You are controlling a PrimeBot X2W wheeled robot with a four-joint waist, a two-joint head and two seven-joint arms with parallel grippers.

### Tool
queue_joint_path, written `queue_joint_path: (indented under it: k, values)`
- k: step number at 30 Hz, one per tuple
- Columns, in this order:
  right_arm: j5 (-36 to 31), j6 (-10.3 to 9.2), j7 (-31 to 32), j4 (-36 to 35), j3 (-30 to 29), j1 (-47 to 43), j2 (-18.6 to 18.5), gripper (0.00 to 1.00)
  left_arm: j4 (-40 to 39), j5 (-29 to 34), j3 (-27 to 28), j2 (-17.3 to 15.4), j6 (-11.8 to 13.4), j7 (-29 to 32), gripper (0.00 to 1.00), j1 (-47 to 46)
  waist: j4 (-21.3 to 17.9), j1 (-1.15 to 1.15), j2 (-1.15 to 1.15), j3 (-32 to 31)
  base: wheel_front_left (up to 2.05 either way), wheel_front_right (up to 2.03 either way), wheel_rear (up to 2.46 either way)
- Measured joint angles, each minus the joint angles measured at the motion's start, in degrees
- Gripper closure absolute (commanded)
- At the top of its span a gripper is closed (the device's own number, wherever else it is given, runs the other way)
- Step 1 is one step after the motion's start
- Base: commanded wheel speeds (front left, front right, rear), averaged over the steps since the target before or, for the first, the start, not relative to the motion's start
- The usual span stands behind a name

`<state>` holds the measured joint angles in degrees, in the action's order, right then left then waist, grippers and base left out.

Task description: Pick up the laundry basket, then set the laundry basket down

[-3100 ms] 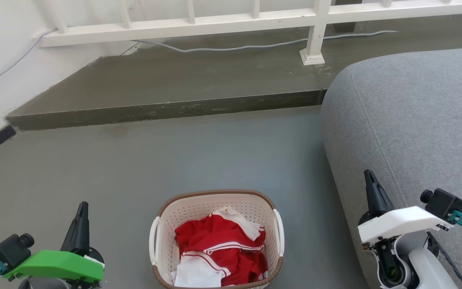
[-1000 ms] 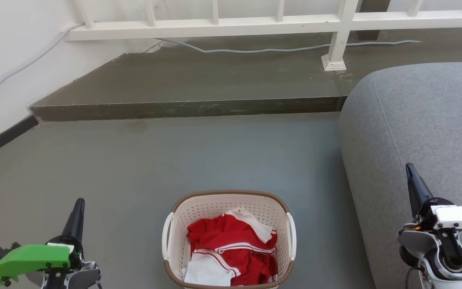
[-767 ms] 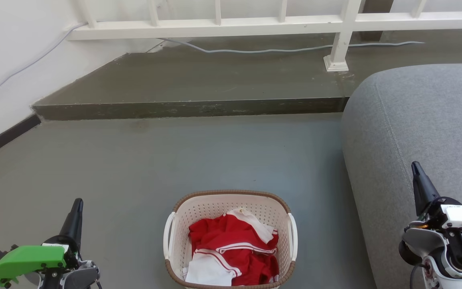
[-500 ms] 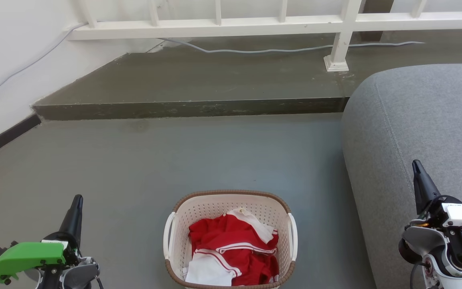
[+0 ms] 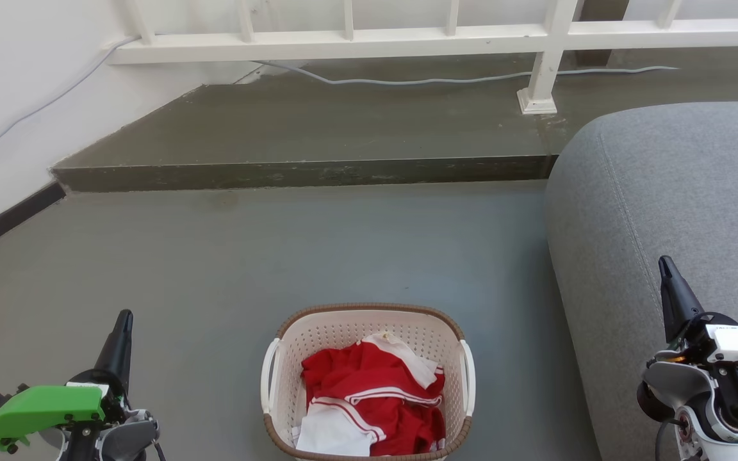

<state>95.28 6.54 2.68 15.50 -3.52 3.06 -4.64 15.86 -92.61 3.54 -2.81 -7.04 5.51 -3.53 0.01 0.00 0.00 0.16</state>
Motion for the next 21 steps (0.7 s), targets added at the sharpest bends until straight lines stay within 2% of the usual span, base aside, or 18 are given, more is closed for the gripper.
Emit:
queue_joint_path:
  k: [21]
  values:
    - [0.0, 0.01, 0.2, 0.3, -0.1, 0.0, 0.0, 1.0, 0.0, 0.0, 0.0, 0.0, 0.0, 0.0, 1.0, 0.0, 0.0, 0.0, 0.0, 0.0, 0.0, 0.0, 0.0]
